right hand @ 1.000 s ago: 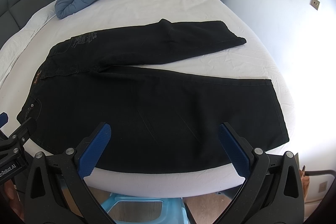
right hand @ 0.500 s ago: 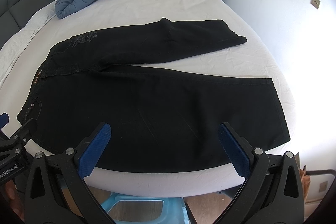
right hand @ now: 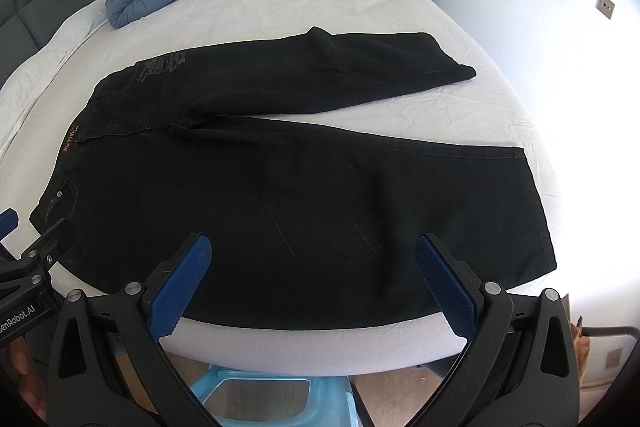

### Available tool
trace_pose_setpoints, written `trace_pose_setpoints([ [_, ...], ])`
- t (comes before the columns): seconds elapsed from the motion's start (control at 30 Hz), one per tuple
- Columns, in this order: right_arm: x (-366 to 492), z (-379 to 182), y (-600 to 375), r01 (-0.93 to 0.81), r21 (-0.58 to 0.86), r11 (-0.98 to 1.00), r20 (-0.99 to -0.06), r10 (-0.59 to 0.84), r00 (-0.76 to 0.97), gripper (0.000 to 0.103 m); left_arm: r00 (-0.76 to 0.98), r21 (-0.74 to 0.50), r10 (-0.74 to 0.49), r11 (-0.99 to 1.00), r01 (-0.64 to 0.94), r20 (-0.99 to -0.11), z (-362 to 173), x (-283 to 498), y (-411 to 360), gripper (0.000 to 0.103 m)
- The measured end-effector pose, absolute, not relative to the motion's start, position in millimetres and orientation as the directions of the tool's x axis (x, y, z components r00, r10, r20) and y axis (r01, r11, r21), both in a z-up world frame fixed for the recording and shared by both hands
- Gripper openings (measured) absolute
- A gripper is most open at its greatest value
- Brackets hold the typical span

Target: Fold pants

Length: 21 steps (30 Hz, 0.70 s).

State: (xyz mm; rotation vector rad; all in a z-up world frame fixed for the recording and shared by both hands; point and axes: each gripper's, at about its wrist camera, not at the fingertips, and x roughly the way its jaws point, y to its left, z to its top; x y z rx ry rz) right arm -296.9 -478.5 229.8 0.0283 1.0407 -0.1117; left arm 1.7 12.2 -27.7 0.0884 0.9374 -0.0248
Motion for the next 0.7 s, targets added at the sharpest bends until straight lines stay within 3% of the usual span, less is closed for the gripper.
trace_pose_setpoints([
  [0.37, -247, 235, -482, -0.015, 0.056, 0.998, -0.836, 0.055, 0.546, 0.103, 0.616, 0.135, 0.048, 0.986, 0.095, -0.786, -32, 51, 20, 0.103],
  [0.7, -120, 233, -502, -0.101, 0.127, 0.987, -0.827, 0.162, 0.539, 0.103, 0.609, 0.178, 0.063, 0.975, 0.13, -0.79, -34, 140, 35, 0.103],
])
